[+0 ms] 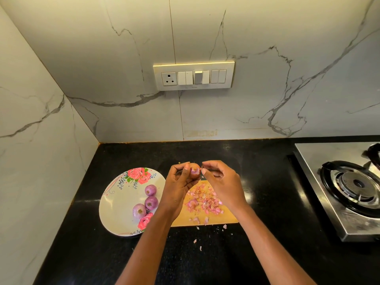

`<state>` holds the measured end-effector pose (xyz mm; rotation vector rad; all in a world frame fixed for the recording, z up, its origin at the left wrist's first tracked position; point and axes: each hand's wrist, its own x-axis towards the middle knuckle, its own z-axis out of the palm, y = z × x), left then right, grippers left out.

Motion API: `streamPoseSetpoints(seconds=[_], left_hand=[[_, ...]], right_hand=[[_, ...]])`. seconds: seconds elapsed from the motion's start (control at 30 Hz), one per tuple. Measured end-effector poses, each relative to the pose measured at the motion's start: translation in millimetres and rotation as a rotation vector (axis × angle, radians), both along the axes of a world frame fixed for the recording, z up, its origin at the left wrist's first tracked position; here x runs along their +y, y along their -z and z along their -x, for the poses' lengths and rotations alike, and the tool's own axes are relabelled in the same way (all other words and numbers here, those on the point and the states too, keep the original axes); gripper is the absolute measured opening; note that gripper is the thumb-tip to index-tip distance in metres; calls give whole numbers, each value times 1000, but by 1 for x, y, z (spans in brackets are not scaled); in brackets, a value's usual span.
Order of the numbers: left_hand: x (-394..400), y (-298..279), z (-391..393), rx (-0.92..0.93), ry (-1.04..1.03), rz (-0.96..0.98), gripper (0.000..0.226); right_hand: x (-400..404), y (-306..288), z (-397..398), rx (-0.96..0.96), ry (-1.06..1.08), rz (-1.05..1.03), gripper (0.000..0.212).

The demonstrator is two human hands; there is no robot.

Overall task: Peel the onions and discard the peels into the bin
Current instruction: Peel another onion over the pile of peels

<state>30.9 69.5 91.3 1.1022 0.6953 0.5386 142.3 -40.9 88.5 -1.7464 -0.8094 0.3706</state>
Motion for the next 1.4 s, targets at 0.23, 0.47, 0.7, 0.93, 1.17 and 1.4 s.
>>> streamPoseSetpoints(seconds=[0.23,0.47,0.7,0.93,1.17,1.4], left_hand=[[-4,1,0,13,44,-70,38],[-4,0,0,-20,57,-26,43],[-1,3,0,83,65,-140,39],[-3,7,0,129,155,-220,36],[-5,2,1,103,202,-145,52],[-12,5,-2,60,146,-148,43]], right_hand=[[3,-1,5,-5,99,-67,17],[-1,9,-1,-40,148,1,16],[-8,11,-5,-84,33,59,28],[-4,4,-2,-163,-27,-28,24],[-10,1,-5,-146,35,-106,13],[-9,4,-6,-136,61,-68,7]])
